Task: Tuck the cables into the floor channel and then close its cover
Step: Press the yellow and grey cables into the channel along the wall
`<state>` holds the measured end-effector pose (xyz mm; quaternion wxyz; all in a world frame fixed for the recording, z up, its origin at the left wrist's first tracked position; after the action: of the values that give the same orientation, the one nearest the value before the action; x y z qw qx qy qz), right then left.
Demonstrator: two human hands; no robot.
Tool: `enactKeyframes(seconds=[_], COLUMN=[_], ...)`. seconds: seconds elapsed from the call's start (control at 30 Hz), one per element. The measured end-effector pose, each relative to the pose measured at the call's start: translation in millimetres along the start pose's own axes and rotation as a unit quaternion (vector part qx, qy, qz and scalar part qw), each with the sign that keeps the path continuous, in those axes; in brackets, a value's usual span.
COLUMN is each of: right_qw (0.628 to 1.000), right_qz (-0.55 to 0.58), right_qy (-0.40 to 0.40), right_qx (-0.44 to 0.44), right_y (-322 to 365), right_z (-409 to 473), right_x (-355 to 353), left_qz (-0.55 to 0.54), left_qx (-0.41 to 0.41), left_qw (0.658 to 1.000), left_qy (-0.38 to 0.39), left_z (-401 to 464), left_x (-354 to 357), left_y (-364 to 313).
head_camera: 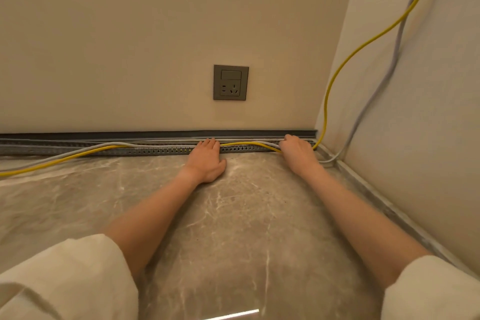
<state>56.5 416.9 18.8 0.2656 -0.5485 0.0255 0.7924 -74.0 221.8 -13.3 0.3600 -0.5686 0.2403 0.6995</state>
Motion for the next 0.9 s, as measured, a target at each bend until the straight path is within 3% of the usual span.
enactKeyframes(seconds=[0.57, 0.73, 0.9], right_qw=[0.997, 0.999, 0.998], right_qz=[-0.075, -0.023, 0.052], right_qy=[0.018, 0.033, -0.041], right_qx=[-0.021, -0.005, -0.013], right_y=[-2, -8, -13], right_z=[41, 37, 24], right_x=[1, 14, 25], left_qz=[0.002, 0.0, -0.002], left_qx=[0.004, -0.003, -0.003], left_qw=[1.0, 1.0, 1.0], left_qy=[-0.016, -0.021, -0.022], left_z=[0, 1, 2], left_x=[4, 8, 8], left_y=[1, 3, 4])
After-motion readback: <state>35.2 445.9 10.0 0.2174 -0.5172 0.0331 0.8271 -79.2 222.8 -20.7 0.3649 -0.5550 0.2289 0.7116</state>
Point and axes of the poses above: each hand's wrist, its own z-axis towards the middle knuckle, its own x-axis out of the palm, y = z × x, the point moved 2 cm from there along z, towards the middle knuckle, and after that the axes turned 2 degrees about x, right-handed, at the moved point
